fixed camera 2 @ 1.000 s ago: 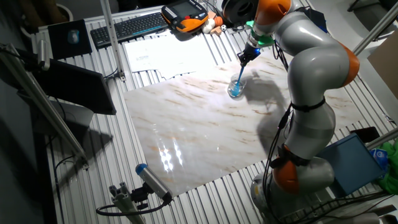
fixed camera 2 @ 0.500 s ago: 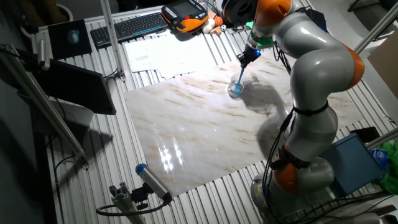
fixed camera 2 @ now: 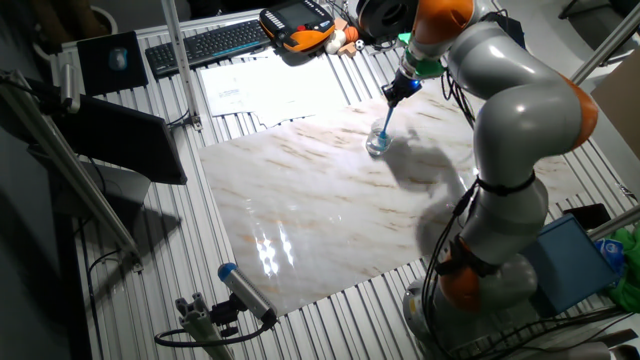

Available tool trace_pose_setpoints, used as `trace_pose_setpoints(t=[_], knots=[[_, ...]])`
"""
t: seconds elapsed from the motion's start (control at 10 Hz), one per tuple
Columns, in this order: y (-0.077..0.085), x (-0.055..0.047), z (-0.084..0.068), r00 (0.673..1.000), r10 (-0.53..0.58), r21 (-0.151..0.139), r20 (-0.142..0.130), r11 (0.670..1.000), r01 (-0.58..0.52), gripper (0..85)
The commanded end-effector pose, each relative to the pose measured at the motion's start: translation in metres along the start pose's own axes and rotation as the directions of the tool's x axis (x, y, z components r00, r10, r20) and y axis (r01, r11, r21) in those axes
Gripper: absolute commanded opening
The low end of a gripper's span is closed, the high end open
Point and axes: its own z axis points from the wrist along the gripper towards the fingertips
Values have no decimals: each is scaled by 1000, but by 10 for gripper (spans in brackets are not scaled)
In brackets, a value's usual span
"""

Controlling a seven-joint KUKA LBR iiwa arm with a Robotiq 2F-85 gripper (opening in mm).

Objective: Stir the beaker with a glass rod

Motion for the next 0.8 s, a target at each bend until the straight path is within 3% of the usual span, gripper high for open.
trace_pose_setpoints(t=[0.0, 0.1, 0.4, 0.6, 0.7], knots=[[9, 0, 0, 999, 32, 15, 17, 999, -32, 0], [12, -5, 1, 999, 36, 31, 38, 999, -37, 0], [0, -20, 14, 996, 5, 44, 83, 999, -9, 0], [-15, -17, 18, 996, -38, 48, 83, 998, 34, 0], [-21, -12, 18, 996, -47, 27, 79, 999, 45, 0]])
